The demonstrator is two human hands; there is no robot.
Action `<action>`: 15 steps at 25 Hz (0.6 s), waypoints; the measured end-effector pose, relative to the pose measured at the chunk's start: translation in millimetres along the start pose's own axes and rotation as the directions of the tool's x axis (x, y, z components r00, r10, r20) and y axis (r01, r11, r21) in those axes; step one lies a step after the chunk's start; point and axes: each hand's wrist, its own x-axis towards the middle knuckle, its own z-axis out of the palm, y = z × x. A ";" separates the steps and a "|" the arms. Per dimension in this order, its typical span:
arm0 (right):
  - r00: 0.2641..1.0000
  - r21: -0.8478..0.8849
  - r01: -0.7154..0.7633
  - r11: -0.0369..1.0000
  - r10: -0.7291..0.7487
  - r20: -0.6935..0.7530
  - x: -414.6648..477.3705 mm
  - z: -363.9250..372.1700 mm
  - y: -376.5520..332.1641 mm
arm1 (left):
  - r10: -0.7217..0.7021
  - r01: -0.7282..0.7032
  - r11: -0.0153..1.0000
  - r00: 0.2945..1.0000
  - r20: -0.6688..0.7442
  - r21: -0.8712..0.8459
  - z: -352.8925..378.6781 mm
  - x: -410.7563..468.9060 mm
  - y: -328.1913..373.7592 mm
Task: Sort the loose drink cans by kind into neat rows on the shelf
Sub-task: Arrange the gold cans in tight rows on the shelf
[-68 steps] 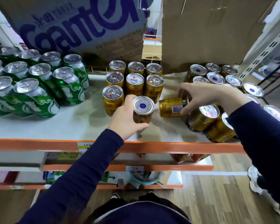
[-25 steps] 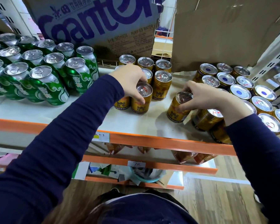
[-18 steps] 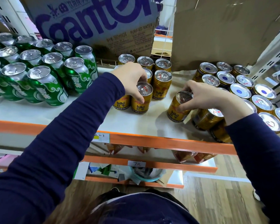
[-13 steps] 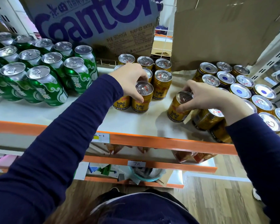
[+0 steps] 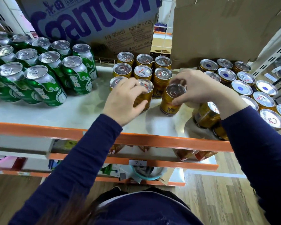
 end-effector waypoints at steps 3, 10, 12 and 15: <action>0.999 0.075 0.022 0.997 -0.019 -0.041 6.1 5.9 -11.0 | -0.029 0.031 0.999 0.995 0.096 -0.022 15.0 -31.3 -3.0; 0.997 0.022 -0.052 0.998 0.053 -0.061 11.3 17.6 -18.1 | -0.116 0.120 0.993 0.986 0.120 -0.024 37.3 -55.6 -18.2; 0.992 0.051 -0.080 0.996 0.084 -0.094 10.3 20.2 -17.8 | -0.099 0.104 0.994 0.987 0.125 -0.033 38.7 -55.4 -18.1; 0.990 0.098 -0.061 0.993 0.073 -0.122 6.1 25.1 -17.3 | -0.096 0.101 0.994 0.987 0.126 -0.033 37.8 -54.1 -18.6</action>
